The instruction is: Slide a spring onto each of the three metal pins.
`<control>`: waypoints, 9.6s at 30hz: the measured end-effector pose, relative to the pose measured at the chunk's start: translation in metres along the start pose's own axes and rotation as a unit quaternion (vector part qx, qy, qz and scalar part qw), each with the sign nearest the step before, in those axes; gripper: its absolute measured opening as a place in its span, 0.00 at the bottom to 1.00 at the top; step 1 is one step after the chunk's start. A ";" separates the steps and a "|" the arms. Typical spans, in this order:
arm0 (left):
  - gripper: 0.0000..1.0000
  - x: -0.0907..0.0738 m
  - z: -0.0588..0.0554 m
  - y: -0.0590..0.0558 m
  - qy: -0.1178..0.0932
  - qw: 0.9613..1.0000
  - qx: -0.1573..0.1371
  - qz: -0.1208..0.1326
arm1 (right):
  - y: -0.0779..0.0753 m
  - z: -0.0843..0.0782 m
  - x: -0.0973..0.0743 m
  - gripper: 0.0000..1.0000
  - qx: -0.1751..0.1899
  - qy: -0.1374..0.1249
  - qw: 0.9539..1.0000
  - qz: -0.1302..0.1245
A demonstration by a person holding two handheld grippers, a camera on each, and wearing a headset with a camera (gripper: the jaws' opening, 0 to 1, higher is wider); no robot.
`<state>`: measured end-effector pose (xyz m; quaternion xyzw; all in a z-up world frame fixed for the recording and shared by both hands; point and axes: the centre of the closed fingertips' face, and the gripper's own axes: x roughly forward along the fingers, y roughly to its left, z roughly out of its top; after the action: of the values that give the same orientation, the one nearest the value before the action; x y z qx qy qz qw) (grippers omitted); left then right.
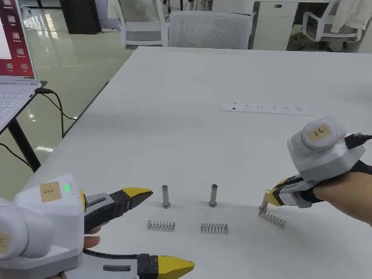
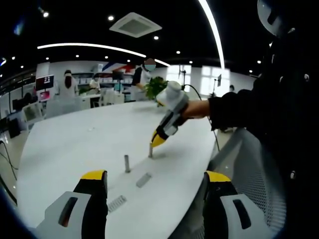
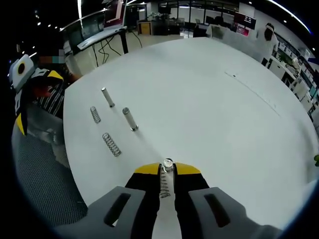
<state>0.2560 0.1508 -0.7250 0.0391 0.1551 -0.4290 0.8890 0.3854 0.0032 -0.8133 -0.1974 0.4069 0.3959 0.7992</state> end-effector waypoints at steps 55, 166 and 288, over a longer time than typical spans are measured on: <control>0.74 -0.002 0.009 0.000 -0.012 1.000 -0.004 -0.006 | 0.015 -0.056 0.003 0.07 -0.067 0.092 0.993 0.034; 0.02 0.083 -0.020 -0.036 0.071 0.977 0.111 -0.165 | 0.154 0.046 -0.063 0.07 -0.315 0.052 0.932 0.171; 0.47 0.016 -0.028 0.040 0.036 0.999 0.007 0.004 | 0.003 0.008 -0.011 0.08 -0.241 0.225 0.941 0.078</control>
<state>0.2900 0.1693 -0.7588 0.0611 0.1838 -0.4249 0.8843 0.3828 0.0049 -0.7993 -0.4358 0.4824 0.4883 0.5821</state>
